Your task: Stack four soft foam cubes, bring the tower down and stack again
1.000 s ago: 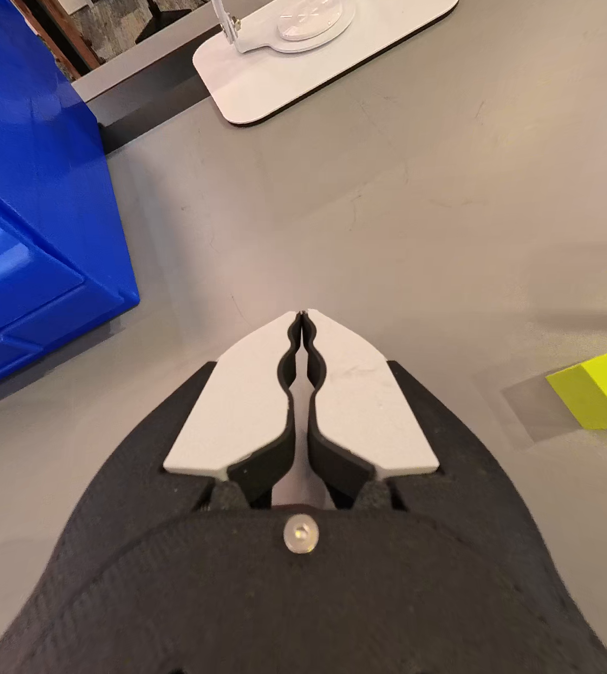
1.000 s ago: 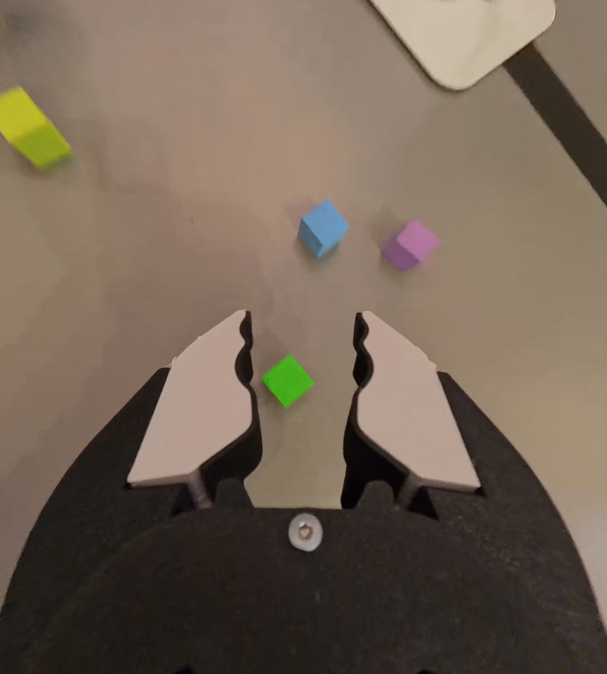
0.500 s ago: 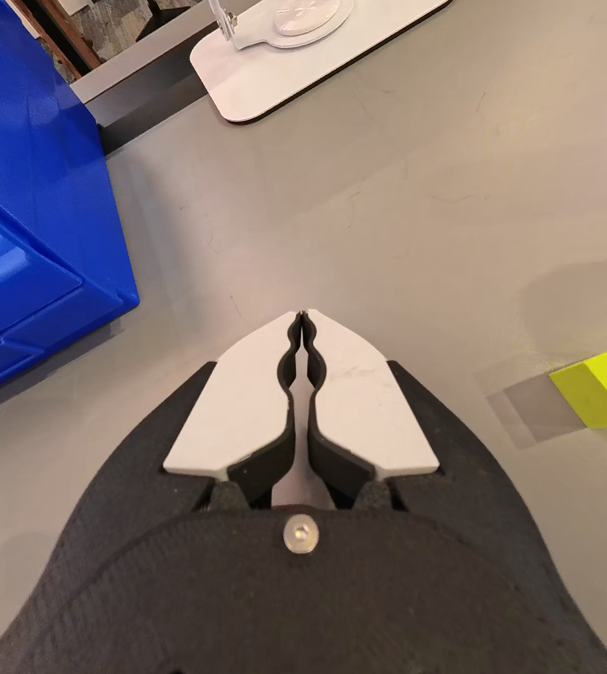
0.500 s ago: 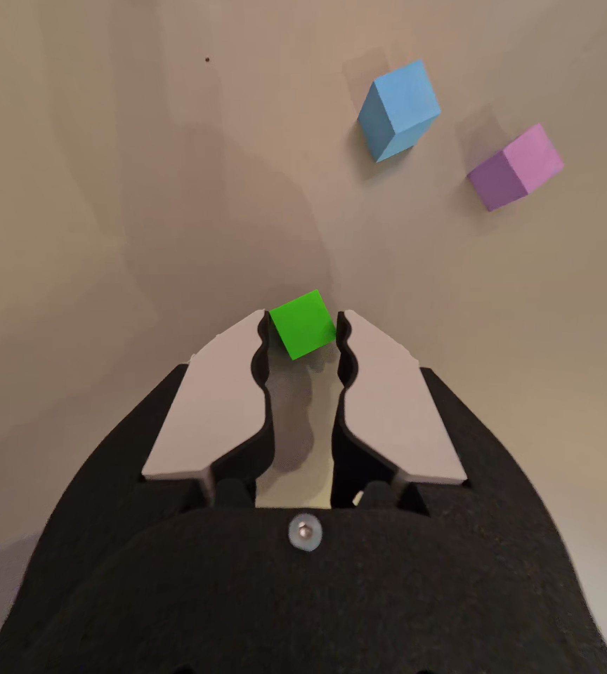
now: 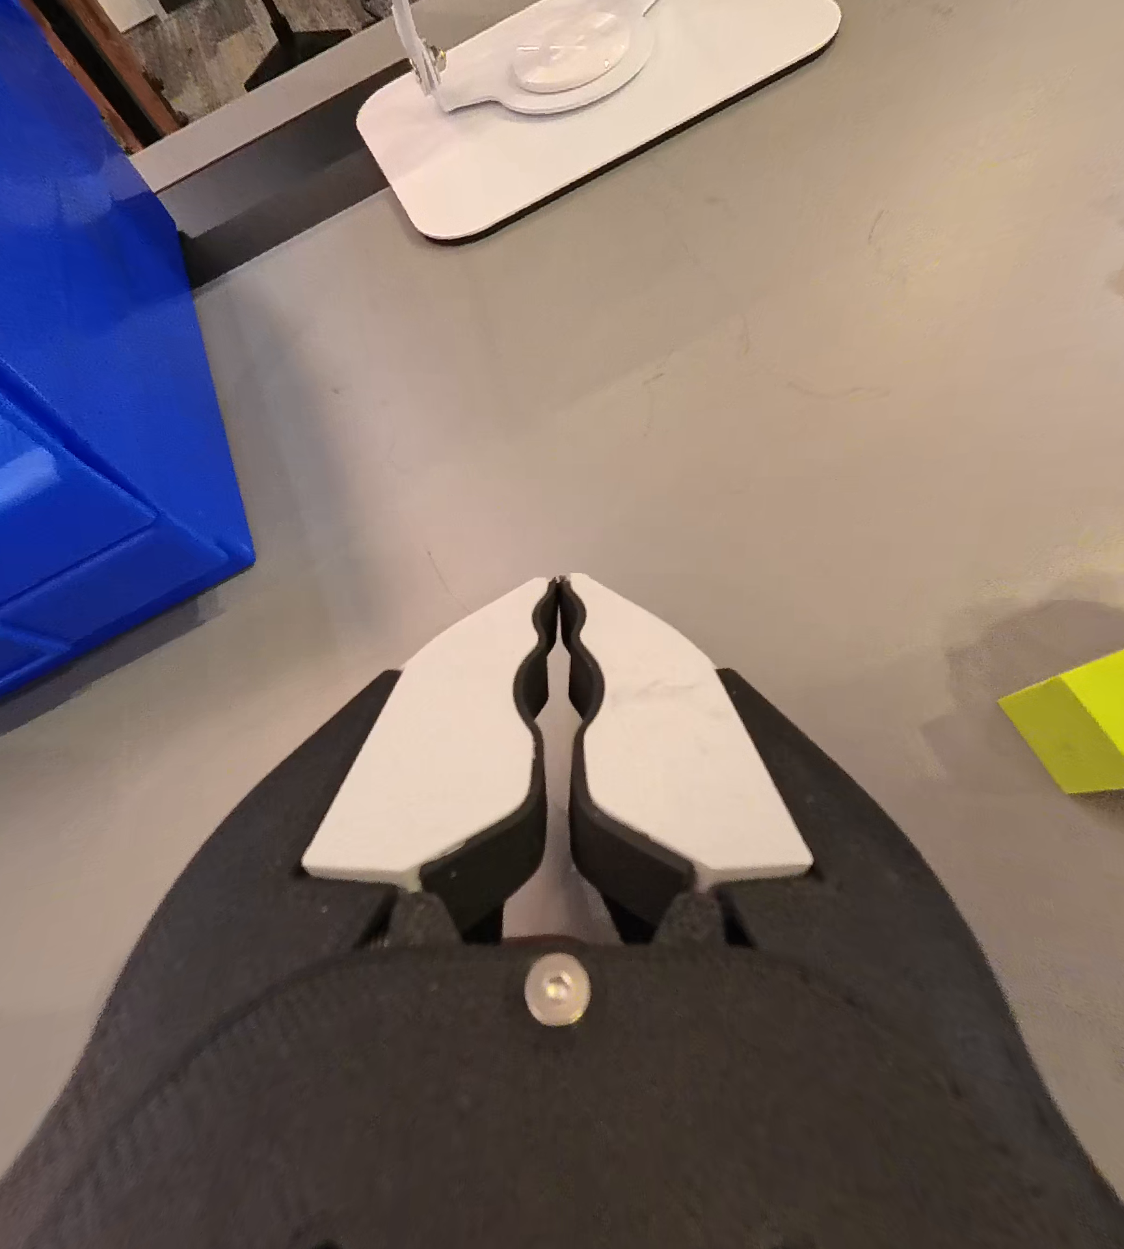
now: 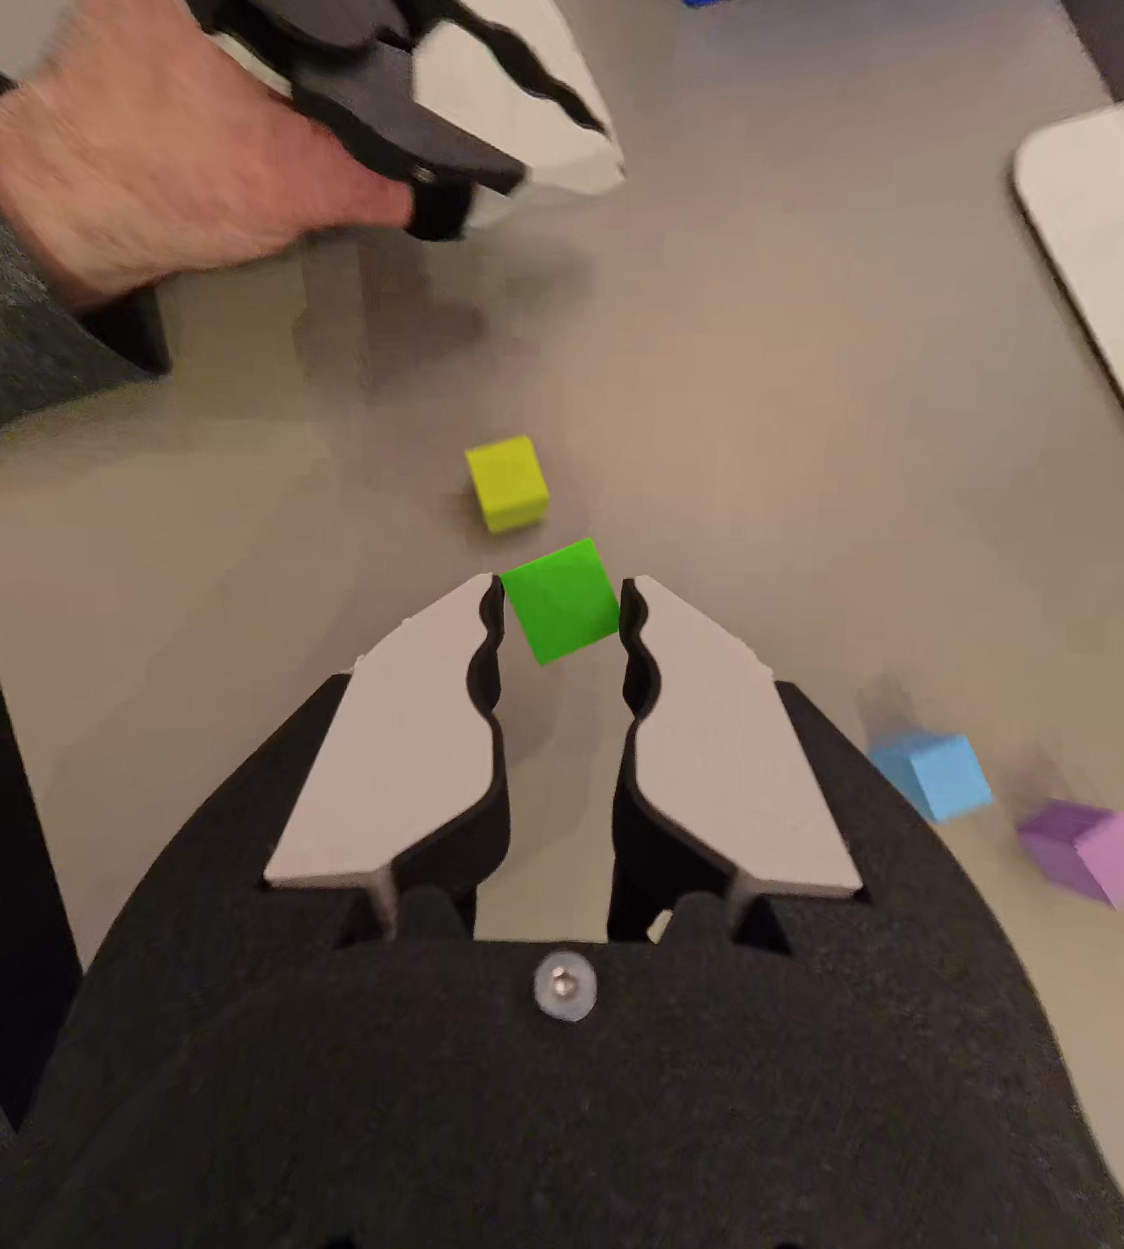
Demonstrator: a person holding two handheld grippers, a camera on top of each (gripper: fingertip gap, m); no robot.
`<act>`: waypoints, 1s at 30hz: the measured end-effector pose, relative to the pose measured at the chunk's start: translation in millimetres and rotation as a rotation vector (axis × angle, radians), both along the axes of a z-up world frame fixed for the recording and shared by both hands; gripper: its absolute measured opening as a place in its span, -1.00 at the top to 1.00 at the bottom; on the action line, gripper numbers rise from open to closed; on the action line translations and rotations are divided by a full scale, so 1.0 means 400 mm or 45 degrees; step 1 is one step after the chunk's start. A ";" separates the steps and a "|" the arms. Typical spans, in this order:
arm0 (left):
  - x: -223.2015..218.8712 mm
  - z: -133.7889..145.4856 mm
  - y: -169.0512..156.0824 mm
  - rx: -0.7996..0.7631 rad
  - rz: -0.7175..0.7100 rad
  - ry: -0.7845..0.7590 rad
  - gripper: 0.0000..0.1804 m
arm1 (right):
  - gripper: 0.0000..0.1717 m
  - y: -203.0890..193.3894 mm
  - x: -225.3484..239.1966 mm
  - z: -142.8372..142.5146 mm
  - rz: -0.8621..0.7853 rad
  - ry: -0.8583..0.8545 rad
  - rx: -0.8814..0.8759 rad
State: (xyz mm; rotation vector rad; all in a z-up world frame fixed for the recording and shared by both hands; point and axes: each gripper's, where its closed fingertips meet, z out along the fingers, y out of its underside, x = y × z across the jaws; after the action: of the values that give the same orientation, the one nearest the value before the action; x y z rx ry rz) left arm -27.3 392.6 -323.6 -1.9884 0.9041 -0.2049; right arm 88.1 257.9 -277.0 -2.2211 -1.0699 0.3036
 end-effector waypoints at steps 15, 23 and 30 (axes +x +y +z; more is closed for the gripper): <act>-0.003 0.014 -0.001 -0.039 -0.016 -0.117 1.00 | 0.62 0.061 -0.128 -0.074 -0.103 -0.065 -0.104; -0.002 0.014 -0.001 -0.043 -0.018 -0.122 1.00 | 0.62 0.061 -0.132 -0.095 -0.106 -0.122 -0.105; -0.002 0.016 -0.002 -0.041 -0.020 -0.126 1.00 | 0.58 0.059 -0.136 -0.098 -0.097 -0.157 -0.083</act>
State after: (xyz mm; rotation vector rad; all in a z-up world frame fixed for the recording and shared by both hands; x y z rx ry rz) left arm -28.2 391.8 -317.3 -1.9833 0.8577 -0.3256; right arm 33.8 281.7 -316.1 -2.3585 -1.0503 0.1724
